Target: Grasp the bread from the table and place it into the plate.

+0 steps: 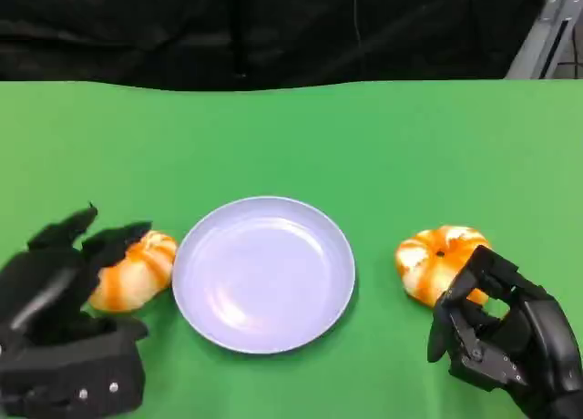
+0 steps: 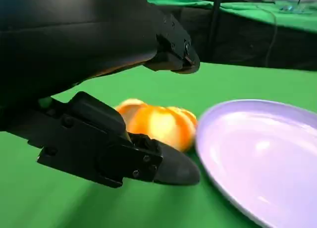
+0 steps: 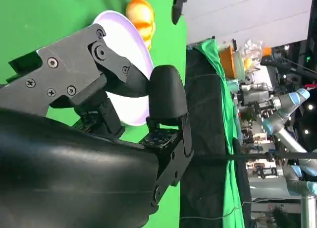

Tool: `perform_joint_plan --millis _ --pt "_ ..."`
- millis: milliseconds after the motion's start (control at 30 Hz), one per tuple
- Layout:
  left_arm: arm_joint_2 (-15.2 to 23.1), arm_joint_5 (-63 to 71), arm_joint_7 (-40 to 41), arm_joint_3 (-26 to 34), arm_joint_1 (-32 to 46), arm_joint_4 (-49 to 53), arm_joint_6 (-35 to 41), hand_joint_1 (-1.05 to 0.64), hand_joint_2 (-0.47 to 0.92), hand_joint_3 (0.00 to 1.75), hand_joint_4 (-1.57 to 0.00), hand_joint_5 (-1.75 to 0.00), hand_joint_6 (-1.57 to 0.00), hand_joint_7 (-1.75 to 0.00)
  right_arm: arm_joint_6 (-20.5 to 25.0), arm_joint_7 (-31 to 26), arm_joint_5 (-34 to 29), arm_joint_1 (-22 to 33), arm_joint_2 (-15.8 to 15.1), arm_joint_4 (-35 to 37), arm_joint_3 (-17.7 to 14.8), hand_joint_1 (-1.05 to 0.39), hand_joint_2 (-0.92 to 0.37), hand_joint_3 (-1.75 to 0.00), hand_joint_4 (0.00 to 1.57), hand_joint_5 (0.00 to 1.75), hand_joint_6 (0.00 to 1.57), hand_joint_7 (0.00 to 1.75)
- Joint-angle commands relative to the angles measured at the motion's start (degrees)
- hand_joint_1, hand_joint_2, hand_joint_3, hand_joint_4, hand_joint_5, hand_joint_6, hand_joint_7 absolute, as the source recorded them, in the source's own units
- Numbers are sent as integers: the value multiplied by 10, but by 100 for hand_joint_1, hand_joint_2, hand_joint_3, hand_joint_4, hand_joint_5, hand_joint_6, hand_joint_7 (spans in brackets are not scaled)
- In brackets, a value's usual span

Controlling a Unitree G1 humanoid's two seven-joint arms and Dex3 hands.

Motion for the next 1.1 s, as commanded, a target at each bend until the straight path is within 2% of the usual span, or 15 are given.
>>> perform_joint_plan --millis 33,267,633,833,1100 --pt "27 21 18 -29 -34 47 13 -88 92 8 -8 -5 -34 -1 -5 -1 2 1 -5 -1 -2 -14 -60 -108 82 175 60 174" --pt "34 34 31 -65 -64 88 31 -87 92 6 -10 -4 -34 -1 2 -6 4 2 -3 -6 -2 -15 -60 -108 82 175 60 175" --pt "22 45 65 -145 -174 278 18 -83 92 10 -11 -3 -33 0 2 -9 -1 5 -4 -12 2 -15 -61 -108 83 175 60 175" --pt "19 40 83 -169 -199 325 9 -82 92 11 -11 -2 -33 0 5 -13 -1 6 -4 -15 3 -14 -61 -108 83 175 60 175" --pt "-13 50 129 -211 -234 405 20 -81 92 17 -13 -2 -33 0 3 -10 1 5 -5 -13 2 -15 -61 -108 83 175 60 175"
